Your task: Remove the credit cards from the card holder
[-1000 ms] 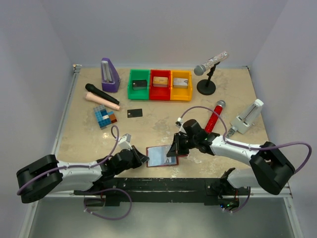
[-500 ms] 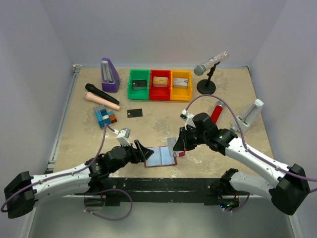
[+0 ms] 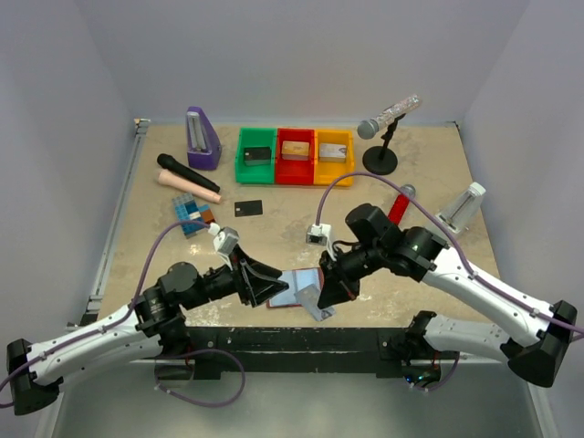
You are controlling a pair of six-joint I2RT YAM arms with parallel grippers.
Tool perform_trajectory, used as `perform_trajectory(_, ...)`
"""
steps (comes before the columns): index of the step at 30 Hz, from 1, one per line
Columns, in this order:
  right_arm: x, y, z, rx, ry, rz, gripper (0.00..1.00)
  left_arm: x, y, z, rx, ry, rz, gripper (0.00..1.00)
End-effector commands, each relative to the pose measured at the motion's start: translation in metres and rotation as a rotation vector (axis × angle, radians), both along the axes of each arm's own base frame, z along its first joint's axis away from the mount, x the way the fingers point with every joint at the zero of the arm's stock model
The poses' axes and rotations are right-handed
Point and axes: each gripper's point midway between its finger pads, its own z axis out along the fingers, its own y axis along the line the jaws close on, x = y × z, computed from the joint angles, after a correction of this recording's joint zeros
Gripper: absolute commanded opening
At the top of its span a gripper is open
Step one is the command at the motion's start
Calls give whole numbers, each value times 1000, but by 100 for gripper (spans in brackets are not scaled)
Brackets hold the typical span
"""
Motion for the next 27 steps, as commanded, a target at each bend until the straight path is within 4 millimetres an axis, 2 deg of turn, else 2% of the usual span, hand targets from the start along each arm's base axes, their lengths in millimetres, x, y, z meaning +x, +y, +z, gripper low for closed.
perform_trajectory(1, -23, -6, 12, -29, -11, 141, 0, -28, -7, 41, -4, -152, -190, 57)
perform_trajectory(6, -28, -3, 12, -62, -2, 168, 0, -49, -15, 50, 20, -164, -341, 57)
perform_trajectory(9, -30, -2, 14, -69, -11, 181, 0, -59, -21, 48, 36, -148, -421, 56)
perform_trajectory(16, -33, 1, 24, -74, -30, 202, 0, -61, -31, 39, 96, -120, -481, 53)
perform_trajectory(22, -35, 4, 22, -85, -30, 213, 0, -60, -35, 36, 104, -107, -490, 51)
perform_trajectory(25, -35, 7, 21, -88, -28, 220, 0, -61, -37, 36, 94, -104, -498, 45)
perform_trajectory(27, -35, 7, 20, -91, -29, 221, 0, -62, -37, 35, 97, -100, -504, 35)
